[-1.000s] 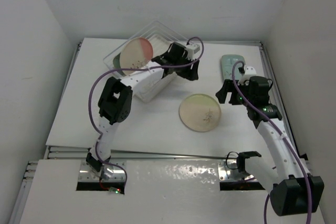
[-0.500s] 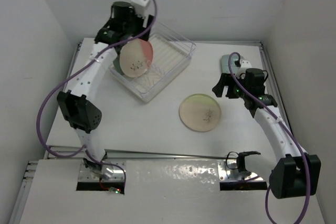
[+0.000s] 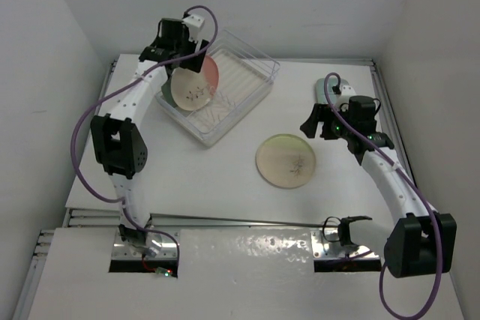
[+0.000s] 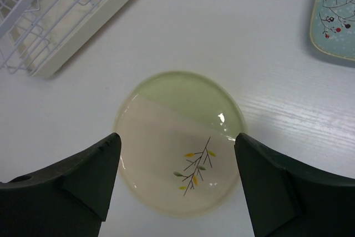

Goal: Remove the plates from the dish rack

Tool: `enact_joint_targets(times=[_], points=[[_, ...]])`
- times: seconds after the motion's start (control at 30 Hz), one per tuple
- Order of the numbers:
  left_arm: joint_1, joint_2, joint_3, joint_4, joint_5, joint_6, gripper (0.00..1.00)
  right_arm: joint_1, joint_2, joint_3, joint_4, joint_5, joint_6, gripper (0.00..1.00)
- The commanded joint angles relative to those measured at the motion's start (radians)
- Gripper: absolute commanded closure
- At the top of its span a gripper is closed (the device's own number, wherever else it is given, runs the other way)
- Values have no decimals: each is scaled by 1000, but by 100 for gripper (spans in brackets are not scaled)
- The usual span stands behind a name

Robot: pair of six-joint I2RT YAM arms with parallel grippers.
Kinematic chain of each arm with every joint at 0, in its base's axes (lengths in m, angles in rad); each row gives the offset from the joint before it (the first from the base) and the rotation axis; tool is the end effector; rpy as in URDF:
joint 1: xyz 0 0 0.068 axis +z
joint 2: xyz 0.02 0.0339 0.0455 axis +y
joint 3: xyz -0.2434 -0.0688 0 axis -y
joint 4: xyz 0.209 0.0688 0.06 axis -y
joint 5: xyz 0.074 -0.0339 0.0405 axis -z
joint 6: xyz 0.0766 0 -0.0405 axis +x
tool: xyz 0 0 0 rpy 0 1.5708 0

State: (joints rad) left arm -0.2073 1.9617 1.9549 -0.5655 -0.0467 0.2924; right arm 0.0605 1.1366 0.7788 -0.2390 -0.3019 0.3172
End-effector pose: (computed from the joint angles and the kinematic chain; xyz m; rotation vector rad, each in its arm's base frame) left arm 0.4398 -0.0888 0.3156 0.5036 2.0841 0.0998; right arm 0.2542 0.0382 0.2346 0.1049 2.1850 0.5425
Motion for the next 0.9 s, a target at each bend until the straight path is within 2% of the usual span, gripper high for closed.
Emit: enact_joint_targets(times=[0.0, 0.17, 0.27, 0.3, 0.37, 0.4, 0.6, 0.87], points=[[19, 5, -62, 82, -51, 24, 19, -4, 0, 39, 14, -20, 16, 18], [20, 35, -80, 111, -39, 33, 25, -4, -1, 40, 1, -26, 14, 18], [22, 34, -86, 98, -9, 14, 38, -4, -3, 46, -11, -23, 13, 18], [22, 29, -100, 96, 20, 11, 47, -5, -5, 46, -13, -23, 13, 18], [22, 11, -117, 99, 37, 5, 57, -4, -8, 43, -14, -22, 13, 18], [22, 6, -131, 99, 42, 4, 66, -4, -9, 42, -16, -20, 13, 18], [20, -26, -131, 79, 42, 16, 97, -4, -15, 36, -13, -14, 16, 18], [20, -49, -90, 88, 42, 48, 100, -4, -9, 33, 7, -25, 36, 18]])
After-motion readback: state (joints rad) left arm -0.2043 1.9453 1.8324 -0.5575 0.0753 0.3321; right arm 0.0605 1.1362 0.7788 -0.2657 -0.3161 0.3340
